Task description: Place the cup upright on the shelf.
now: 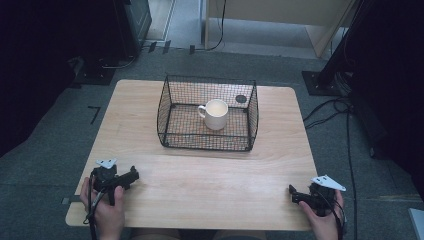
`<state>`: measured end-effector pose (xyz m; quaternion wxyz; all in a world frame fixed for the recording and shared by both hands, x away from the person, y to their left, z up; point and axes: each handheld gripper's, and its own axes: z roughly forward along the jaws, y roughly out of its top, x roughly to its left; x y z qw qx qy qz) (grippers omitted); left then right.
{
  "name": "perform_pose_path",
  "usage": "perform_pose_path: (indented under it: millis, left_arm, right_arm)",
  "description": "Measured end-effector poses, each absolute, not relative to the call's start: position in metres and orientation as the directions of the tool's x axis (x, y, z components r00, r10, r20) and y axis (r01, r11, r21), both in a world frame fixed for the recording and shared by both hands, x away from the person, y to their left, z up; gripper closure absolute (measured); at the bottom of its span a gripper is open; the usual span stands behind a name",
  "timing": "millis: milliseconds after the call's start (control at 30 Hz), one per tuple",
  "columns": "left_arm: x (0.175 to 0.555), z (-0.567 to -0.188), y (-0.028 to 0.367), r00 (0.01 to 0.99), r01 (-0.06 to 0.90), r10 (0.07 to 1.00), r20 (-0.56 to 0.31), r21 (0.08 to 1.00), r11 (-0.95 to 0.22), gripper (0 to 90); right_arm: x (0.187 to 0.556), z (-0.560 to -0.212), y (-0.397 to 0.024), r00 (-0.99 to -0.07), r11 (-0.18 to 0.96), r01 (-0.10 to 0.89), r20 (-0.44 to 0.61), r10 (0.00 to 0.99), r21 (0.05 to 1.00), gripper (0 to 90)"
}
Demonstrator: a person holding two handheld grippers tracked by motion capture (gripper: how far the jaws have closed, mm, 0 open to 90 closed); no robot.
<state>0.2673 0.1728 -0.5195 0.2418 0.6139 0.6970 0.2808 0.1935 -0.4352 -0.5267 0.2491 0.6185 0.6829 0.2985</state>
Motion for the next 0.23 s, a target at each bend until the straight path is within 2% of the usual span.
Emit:
perform_pose_path:
  millis: [233]
  left_arm:
    - [0.2672, -0.5195, 0.1729, -0.129, 0.72, 0.992, 0.008, 0.688, 0.088, 0.0]
  right_arm:
    - [0.1933, -0.5267, -0.4343, -0.099, 0.049, 0.696, 0.029, 0.995, 0.716, 2.7]
